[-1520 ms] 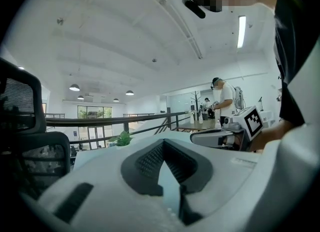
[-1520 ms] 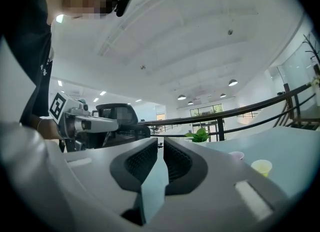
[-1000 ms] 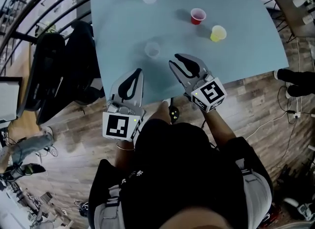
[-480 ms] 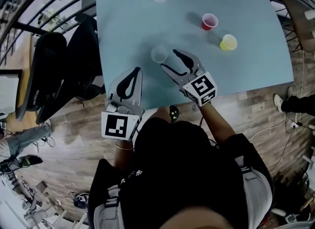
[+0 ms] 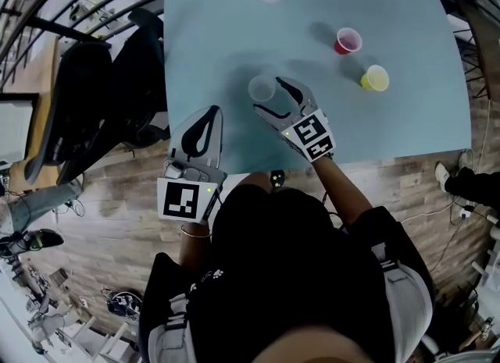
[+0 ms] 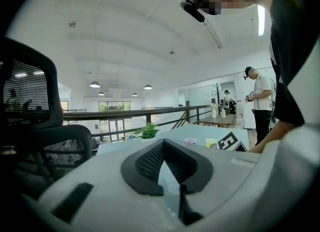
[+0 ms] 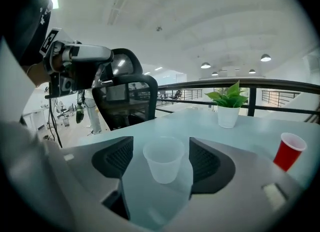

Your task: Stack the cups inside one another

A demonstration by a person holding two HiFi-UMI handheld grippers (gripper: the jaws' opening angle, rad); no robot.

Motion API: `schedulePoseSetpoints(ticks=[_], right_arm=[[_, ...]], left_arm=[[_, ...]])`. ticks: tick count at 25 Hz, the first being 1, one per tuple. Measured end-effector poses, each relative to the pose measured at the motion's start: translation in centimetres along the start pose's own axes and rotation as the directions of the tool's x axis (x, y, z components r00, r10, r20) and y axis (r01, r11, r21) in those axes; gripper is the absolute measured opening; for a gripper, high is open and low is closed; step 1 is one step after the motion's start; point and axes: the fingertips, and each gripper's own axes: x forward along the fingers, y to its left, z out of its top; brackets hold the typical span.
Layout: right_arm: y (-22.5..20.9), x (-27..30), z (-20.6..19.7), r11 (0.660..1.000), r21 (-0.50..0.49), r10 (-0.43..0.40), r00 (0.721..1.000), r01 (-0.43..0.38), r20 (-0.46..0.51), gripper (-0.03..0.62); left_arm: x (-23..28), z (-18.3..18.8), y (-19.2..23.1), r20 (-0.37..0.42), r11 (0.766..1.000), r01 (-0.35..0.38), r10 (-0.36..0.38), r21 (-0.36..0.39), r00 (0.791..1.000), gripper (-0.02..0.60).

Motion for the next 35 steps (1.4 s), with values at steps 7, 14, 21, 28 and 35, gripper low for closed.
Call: schedulePoseSetpoints(ticks=[7, 14, 21, 28, 35], right_arm=[[-0.5, 2.0, -1.2, 1.0, -0.021, -0.006, 0.999, 0.005, -0.043, 0.35], [-0.6, 3.3, -2.0, 0.999, -0.038, -0.003, 0.998, 0.0, -0.068, 0.348], [-1.3, 3.0, -2.0, 1.0, -0.031, -0.009, 0.997, 0.007, -0.071, 0.331], [-3.5, 0.4, -0.6, 0.997, -0.001, -0.079, 0.997, 0.079, -0.015, 0.328], [-7.8, -5.0, 1.4, 0.973, 0.027, -0.231, 0.972, 0.23, 0.046, 0.328]], left_arm=[[-0.2, -0.3, 0.4, -0.016, 1.0, -0.025, 0.025, 0.003, 1.0, -0.009], [-0.1, -0.5, 0.9, -0.03, 0.999, -0.033, 0.033, 0.009, 0.999, -0.009], [0.8, -0.3, 0.7, -0.028, 1.0, -0.015, 0.015, 0.014, 0.999, -0.009], [2.2, -0.2, 0.0, -0.021, 1.0, 0.026, -0.026, 0.018, 0.999, -0.009], [4.9, 0.8, -2.1, 0.004, 0.993, 0.118, -0.118, 0.017, 0.993, -0.009]])
